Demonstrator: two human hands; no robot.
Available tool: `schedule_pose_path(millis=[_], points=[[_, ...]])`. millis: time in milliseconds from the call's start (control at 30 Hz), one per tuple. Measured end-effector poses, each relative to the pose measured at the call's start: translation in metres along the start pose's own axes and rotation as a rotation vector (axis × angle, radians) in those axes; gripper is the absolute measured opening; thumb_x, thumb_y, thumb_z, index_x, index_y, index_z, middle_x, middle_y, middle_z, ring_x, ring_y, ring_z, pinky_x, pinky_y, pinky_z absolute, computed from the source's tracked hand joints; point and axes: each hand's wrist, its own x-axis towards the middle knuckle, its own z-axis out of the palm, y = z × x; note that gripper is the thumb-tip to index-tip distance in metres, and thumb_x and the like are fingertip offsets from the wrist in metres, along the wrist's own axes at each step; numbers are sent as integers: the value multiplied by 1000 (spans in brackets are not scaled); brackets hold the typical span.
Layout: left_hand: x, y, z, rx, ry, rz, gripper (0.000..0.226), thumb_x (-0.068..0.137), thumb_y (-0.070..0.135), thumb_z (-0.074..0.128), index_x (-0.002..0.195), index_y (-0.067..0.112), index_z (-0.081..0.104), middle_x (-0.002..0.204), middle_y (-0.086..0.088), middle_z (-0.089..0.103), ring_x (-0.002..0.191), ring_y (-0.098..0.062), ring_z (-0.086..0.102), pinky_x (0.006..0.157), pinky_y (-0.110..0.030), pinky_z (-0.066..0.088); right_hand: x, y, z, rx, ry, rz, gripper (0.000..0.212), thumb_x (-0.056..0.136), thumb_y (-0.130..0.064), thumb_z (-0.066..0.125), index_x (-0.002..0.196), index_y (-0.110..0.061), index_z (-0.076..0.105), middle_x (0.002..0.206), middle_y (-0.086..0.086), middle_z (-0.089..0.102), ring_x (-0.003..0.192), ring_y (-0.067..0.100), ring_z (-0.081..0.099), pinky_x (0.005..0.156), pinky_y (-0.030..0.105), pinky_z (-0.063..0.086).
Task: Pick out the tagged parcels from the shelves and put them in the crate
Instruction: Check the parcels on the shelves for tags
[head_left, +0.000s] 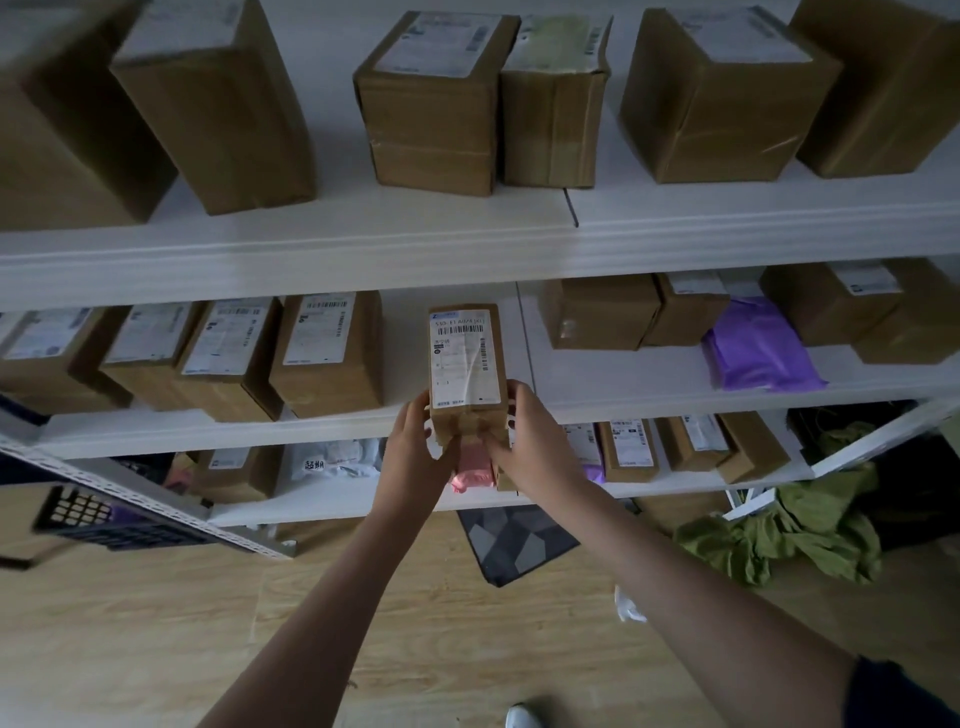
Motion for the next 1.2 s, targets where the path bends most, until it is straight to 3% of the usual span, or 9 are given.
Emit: schedule_pose_path(millis=[133, 300, 433, 633, 700, 833, 900, 1033, 1200], points=[[22, -7, 0, 71, -5, 27, 63, 82, 15, 80, 137, 12, 50, 129, -4, 60, 116, -18, 59, 97, -38, 55, 28, 14, 5, -76, -54, -58, 68, 89, -31, 76, 145, -15, 40, 135, 1, 63, 119, 14, 64, 98, 28, 55], [49, -18, 2, 109, 67, 13, 51, 86, 14, 76, 132, 11, 53, 127, -4, 61, 114, -18, 61, 97, -40, 56, 63, 26, 13, -240, -47, -125, 59, 91, -40, 70, 138, -18, 42, 117, -2, 67, 94, 13, 70, 75, 26, 60], [69, -25, 4, 100, 97, -59, 47, 87, 15, 74, 129, 16, 52, 121, -2, 63, 107, -16, 64, 92, -39, 58, 85, 26, 16, -247, -56, -150, 50, 94, -37, 67, 136, -18, 49, 113, -3, 68, 88, 14, 69, 71, 27, 58], [79, -28, 1, 137, 119, -78, 40, 90, 14, 70, 127, 14, 53, 114, -1, 67, 102, -17, 67, 87, -41, 59, 104, 22, 12, -283, -73, -171, 44, 95, -34, 66, 134, -17, 53, 109, -3, 67, 74, 6, 54, 61, 14, 36], [70, -23, -1, 173, 120, -73, 41, 91, 17, 69, 129, 15, 52, 116, -2, 66, 104, -18, 66, 89, -39, 58, 101, 25, 7, -311, -76, -186, 44, 97, -37, 64, 134, -16, 53, 110, -2, 67, 74, 5, 54, 58, 13, 34], [35, -12, 1, 209, 92, -59, 35, 93, 15, 67, 126, 16, 54, 118, -3, 65, 102, -17, 64, 86, -33, 56, 80, 34, -12, -330, -117, -159, 53, 100, -44, 57, 143, -15, 47, 125, 0, 65, 91, 12, 66, 72, 22, 53], [18, -4, 4, 210, 25, -59, 34, 94, 16, 66, 126, 16, 56, 122, -3, 63, 102, -18, 64, 87, -34, 55, 66, 40, -27, -356, -129, -127, 53, 101, -44, 55, 145, -17, 44, 132, -1, 62, 93, 11, 65, 74, 23, 51], [-6, 13, 17, 236, -134, -42, 39, 96, 20, 64, 134, 18, 54, 136, -1, 56, 122, -21, 56, 99, -31, 46, 33, 50, -60, -387, -93, -59, 46, 101, -41, 55, 139, -16, 48, 127, 0, 63, 92, 12, 63, 65, 20, 41], [-18, 42, 38, 194, -192, 27, 38, 96, 16, 65, 133, 17, 55, 133, -2, 58, 115, -20, 59, 88, -20, 41, 5, 67, -95, -396, -26, 46, 47, 100, -42, 58, 137, -15, 50, 127, 2, 63, 107, 19, 65, 82, 35, 57]])
